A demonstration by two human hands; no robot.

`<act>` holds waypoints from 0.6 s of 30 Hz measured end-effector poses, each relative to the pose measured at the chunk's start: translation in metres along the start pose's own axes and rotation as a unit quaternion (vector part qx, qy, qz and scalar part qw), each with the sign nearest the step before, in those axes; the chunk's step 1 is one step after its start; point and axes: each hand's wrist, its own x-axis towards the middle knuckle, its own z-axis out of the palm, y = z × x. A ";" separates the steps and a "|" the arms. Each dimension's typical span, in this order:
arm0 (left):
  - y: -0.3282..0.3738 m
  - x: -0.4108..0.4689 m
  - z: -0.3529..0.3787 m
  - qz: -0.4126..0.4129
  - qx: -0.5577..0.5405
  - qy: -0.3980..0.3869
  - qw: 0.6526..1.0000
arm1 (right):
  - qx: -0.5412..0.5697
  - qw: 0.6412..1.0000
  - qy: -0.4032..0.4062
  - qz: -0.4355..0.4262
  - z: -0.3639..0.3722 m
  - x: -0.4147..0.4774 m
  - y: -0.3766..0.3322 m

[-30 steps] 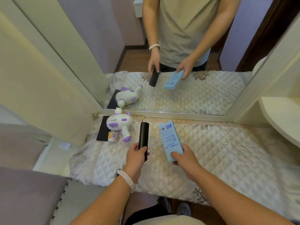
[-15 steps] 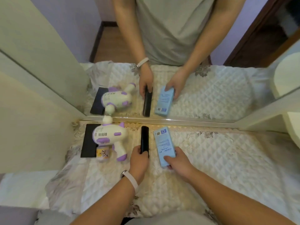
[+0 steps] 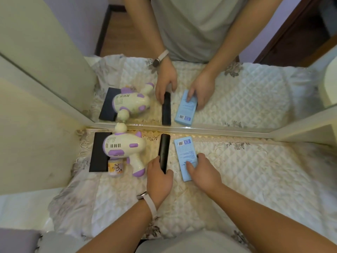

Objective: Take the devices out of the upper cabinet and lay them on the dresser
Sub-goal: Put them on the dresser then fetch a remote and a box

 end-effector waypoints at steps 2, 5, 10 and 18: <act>0.002 -0.009 -0.002 0.035 0.019 0.004 0.999 | -0.025 0.999 0.020 -0.027 -0.005 -0.004 0.005; 0.004 -0.018 -0.004 0.101 0.051 0.016 0.993 | -0.059 0.995 0.041 -0.075 -0.012 -0.010 0.011; 0.010 -0.035 -0.006 0.175 0.159 0.047 0.971 | -0.092 0.979 0.055 -0.174 -0.028 -0.023 0.019; 0.031 -0.099 -0.010 0.241 0.268 0.163 0.919 | -0.193 0.910 0.072 -0.360 -0.073 -0.053 0.026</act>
